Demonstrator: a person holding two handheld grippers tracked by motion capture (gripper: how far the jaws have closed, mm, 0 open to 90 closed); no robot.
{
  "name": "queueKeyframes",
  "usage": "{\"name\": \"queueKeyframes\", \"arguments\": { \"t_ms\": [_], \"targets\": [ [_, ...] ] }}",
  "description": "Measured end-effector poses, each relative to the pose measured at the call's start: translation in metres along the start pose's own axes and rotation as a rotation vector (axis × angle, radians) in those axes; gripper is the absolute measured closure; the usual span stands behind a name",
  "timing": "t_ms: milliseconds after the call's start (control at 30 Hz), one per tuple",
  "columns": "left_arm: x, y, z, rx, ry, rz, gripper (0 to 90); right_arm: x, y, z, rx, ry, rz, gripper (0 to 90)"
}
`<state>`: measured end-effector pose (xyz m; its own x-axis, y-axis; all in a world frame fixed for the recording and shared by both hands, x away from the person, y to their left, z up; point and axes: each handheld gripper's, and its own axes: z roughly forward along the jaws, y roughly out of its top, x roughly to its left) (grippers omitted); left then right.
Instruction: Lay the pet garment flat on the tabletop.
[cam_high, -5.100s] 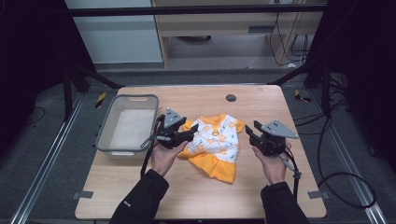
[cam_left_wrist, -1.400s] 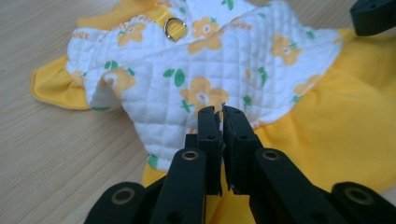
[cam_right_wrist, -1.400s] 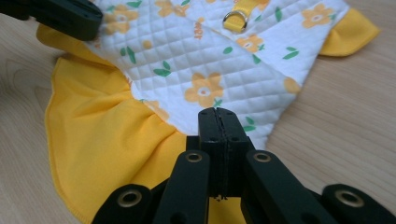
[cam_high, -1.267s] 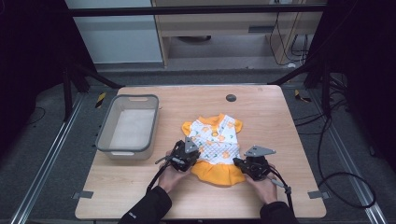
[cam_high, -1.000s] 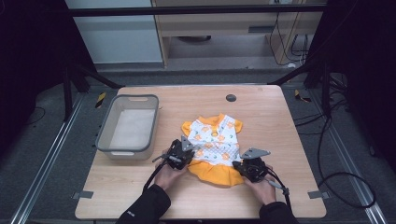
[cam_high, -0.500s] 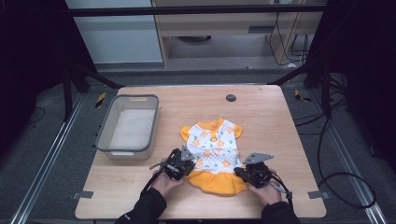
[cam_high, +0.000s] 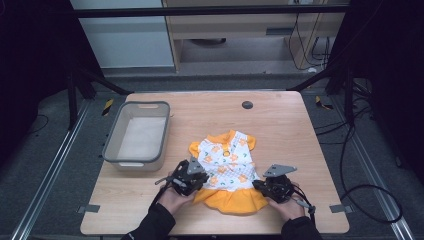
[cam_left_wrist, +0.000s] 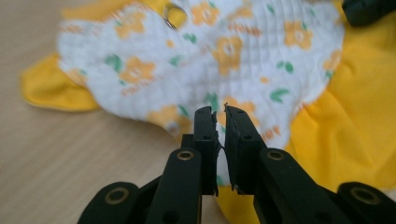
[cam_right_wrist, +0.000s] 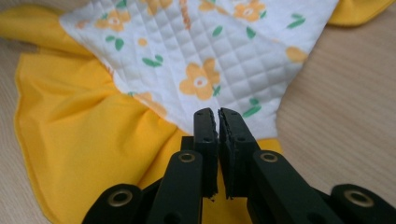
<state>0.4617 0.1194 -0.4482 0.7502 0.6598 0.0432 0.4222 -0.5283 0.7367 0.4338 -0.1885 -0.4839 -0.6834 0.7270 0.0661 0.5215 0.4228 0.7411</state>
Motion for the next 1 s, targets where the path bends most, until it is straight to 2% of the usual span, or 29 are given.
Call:
{"name": "queueKeyframes", "arguments": {
  "t_ms": [33, 67, 133, 167, 267, 300, 333, 367, 400, 433, 467, 500, 533, 633, 700, 767, 867, 1000],
  "targets": [
    [0.000, 0.000, 0.000, 0.000, 0.000, 0.000, 83.0, 0.000, 0.002, -0.002, -0.013, -0.008, -0.002, 85.7],
    [0.010, 0.009, -0.003, -0.033, 0.030, -0.017, 83.7, 0.001, 0.003, -0.004, -0.030, -0.011, 0.003, 85.7],
    [0.014, 0.014, -0.003, -0.042, 0.045, -0.028, 84.2, 0.002, 0.004, -0.005, -0.044, -0.014, 0.008, 85.8],
    [0.021, 0.023, 0.002, -0.060, 0.075, -0.039, 86.6, 0.004, 0.006, -0.007, -0.068, -0.014, 0.008, 87.1],
    [0.029, 0.034, 0.015, -0.056, 0.128, -0.021, 89.4, 0.007, 0.008, -0.010, -0.090, -0.005, 0.016, 90.0],
    [0.029, 0.034, 0.015, -0.056, 0.128, -0.021, 89.5, 0.007, 0.008, -0.010, -0.090, -0.005, 0.016, 90.0],
    [0.033, 0.039, 0.025, -0.054, 0.143, -0.031, 89.6, 0.009, 0.009, -0.011, -0.097, 0.004, 0.018, 90.0],
    [0.033, 0.039, 0.025, -0.054, 0.143, -0.031, 89.7, 0.009, 0.009, -0.011, -0.097, 0.004, 0.018, 90.0],
    [0.037, 0.041, 0.038, -0.047, 0.138, -0.049, 89.7, 0.011, 0.008, -0.011, -0.099, 0.014, 0.015, 90.0],
    [0.038, 0.042, 0.045, -0.043, 0.133, -0.057, 89.7, 0.013, 0.008, -0.011, -0.095, 0.019, 0.016, 90.0],
    [0.038, 0.042, 0.045, -0.043, 0.133, -0.057, 89.7, 0.013, 0.008, -0.011, -0.095, 0.019, 0.016, 90.0],
    [0.040, 0.043, 0.059, -0.018, 0.140, -0.048, 89.6, 0.017, 0.006, -0.010, -0.089, 0.030, 0.013, 90.0],
    [0.040, 0.043, 0.059, -0.018, 0.140, -0.048, 89.6, 0.017, 0.006, -0.010, -0.089, 0.030, 0.013, 90.0],
    [0.042, 0.040, 0.080, 0.024, 0.154, -0.044, 89.5, 0.025, 0.002, -0.006, -0.080, 0.059, 0.012, 90.0],
    [0.046, 0.037, 0.090, 0.044, 0.155, -0.059, 89.5, 0.030, 0.000, -0.004, -0.074, 0.082, 0.010, 90.0],
    [0.050, 0.033, 0.096, 0.058, 0.167, -0.068, 89.5, 0.035, -0.003, -0.001, -0.062, 0.095, 0.000, 90.0],
    [0.056, 0.032, 0.099, 0.051, 0.169, -0.093, 89.5, 0.041, -0.006, 0.006, -0.022, 0.108, -0.007, 90.0],
    [0.061, 0.031, 0.104, 0.079, 0.205, -0.068, 89.3, 0.042, -0.008, 0.017, 0.026, 0.104, -0.021, 89.7]
  ]
}}
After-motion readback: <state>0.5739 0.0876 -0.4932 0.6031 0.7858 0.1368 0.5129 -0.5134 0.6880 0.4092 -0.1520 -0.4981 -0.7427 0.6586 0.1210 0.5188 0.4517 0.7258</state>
